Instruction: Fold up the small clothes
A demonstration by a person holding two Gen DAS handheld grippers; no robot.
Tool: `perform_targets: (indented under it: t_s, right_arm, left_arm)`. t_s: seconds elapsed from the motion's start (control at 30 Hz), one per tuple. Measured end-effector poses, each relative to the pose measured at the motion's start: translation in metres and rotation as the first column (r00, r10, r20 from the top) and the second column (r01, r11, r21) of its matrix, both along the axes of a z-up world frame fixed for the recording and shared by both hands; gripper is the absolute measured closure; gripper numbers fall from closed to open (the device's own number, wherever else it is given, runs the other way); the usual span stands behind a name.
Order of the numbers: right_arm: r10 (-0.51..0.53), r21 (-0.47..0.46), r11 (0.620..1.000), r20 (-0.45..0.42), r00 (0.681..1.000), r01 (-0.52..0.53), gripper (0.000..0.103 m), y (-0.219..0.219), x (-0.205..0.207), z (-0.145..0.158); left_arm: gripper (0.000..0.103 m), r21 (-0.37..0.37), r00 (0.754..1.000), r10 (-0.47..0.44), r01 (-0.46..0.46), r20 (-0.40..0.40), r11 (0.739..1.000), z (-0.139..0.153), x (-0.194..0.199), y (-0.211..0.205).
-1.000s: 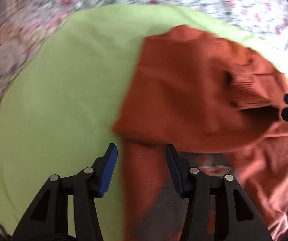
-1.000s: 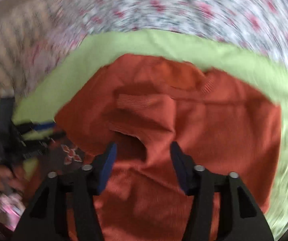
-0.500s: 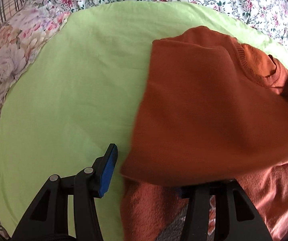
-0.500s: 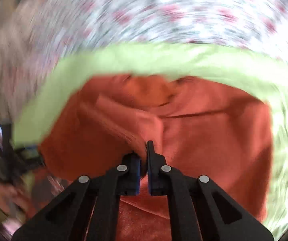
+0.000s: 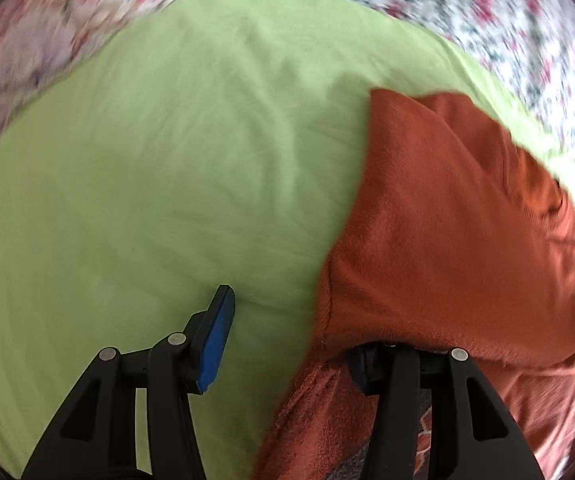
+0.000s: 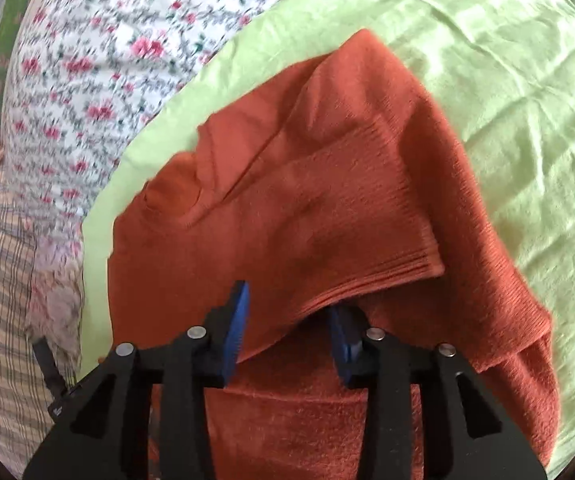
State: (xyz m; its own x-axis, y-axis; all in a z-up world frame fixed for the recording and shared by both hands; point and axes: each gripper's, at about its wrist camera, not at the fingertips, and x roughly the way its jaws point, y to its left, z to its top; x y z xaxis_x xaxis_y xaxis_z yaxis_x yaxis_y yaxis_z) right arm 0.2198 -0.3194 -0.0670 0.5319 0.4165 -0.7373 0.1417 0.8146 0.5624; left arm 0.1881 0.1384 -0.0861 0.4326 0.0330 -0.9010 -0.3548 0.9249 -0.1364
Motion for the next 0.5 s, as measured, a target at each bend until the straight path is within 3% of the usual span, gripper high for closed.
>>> perform_targets:
  t_s: [0.03,0.07,0.2,0.23,0.33,0.4,0.5]
  right_arm:
    - [-0.007,-0.004,1.000,0.001,1.000,0.007,0.075,0.001,0.000,-0.001]
    - [-0.007,-0.012,1.000,0.003,1.000,0.007,0.097,-0.001,0.000,0.002]
    - [0.045,-0.095,0.995,0.189,0.981,-0.027,0.097,0.008,-0.013,0.041]
    - [0.058,-0.132,0.991,0.192,0.980,-0.033,0.097,0.011,-0.014,0.044]
    - [0.069,-0.200,0.978,0.054,0.996,-0.057,0.096,0.015,0.001,0.023]
    - [0.060,-0.195,0.978,-0.048,0.997,-0.068,0.091,0.010,0.003,0.002]
    - [0.028,-0.170,0.985,-0.032,0.999,-0.033,0.075,0.002,-0.013,0.009]
  left_arm:
    - [0.051,-0.007,1.000,0.004,-0.004,0.002,1.000,0.000,0.000,0.001]
    - [0.051,-0.004,1.000,0.003,-0.003,0.003,1.000,0.000,0.000,0.001]
    - [0.052,-0.010,1.000,0.012,-0.012,0.010,1.000,0.000,-0.001,0.002]
    - [0.052,-0.017,1.000,0.016,-0.016,0.010,1.000,0.000,-0.001,0.002]
    - [0.052,0.000,1.000,0.004,-0.004,0.001,1.000,-0.001,0.000,0.002]
    - [0.052,0.000,1.000,-0.009,0.009,-0.008,1.000,-0.001,0.000,0.000]
    - [0.053,-0.028,0.999,-0.033,0.032,-0.021,0.999,0.002,-0.005,0.003]
